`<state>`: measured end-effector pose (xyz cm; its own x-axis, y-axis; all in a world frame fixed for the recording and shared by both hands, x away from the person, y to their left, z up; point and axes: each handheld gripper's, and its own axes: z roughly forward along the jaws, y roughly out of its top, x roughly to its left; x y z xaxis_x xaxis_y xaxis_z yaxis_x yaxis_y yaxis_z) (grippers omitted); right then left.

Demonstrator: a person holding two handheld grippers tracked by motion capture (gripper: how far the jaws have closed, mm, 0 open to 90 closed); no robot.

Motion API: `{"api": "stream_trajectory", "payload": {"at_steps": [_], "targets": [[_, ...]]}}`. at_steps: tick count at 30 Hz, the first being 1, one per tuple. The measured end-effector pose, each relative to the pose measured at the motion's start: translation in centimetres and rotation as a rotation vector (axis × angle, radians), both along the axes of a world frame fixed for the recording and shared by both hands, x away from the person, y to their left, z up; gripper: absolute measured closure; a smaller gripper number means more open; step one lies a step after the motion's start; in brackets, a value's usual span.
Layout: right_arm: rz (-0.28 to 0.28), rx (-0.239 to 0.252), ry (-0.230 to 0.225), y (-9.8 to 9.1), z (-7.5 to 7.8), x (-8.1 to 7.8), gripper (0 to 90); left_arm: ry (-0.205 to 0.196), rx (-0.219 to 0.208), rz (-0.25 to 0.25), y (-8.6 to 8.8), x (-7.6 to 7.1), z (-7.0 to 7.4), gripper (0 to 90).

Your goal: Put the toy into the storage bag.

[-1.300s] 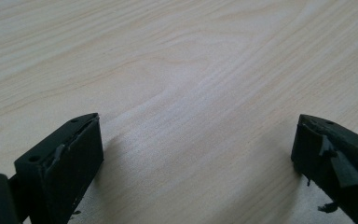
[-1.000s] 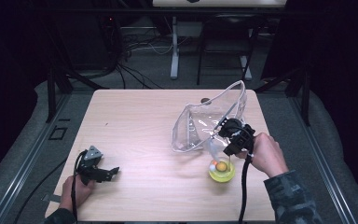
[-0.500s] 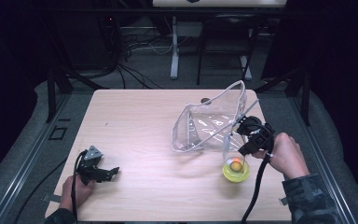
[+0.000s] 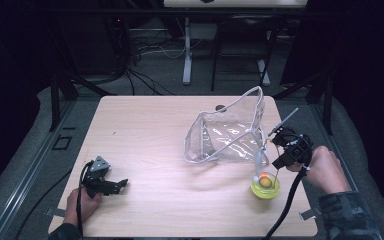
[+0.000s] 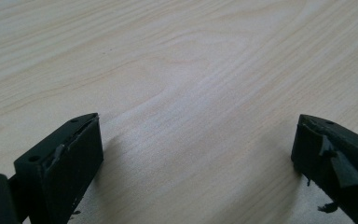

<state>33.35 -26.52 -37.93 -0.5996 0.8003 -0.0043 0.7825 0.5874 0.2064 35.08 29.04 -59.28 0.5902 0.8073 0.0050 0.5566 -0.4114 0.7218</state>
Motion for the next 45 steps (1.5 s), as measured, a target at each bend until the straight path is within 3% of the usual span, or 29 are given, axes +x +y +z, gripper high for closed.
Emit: {"api": "stream_trajectory", "payload": {"at_steps": [4, 19, 21, 30, 42, 45], "targets": [[-0.027, 0.024, 0.003, -0.9, 0.0, 0.0, 87.0, -0.001, 0.001, 0.002, 0.0, 0.0, 0.0, 2.2], [-0.123, -0.006, 0.007, -4.3, 0.7, 0.8, 87.0, -0.002, 0.001, 0.002, 0.0, 0.0, 0.0, 2.2], [-0.124, -0.021, 0.026, -4.6, 1.1, 1.1, 87.0, 0.0, 0.0, 0.0, 0.0, 0.0, 0.0, 2.3], [-0.16, -0.008, 0.001, -5.3, 1.9, 2.2, 87.0, -0.002, 0.001, 0.002, 0.0, 0.0, 0.0, 2.2], [-0.156, -0.061, 0.002, -5.0, 3.3, 4.0, 87.0, 0.001, -0.001, -0.001, 0.0, 0.0, 0.0, 2.2], [-0.176, -0.042, -0.018, -4.9, 3.7, 4.1, 87.0, 0.003, -0.004, 0.0, 0.0, 0.0, 0.0, 2.1]]}}
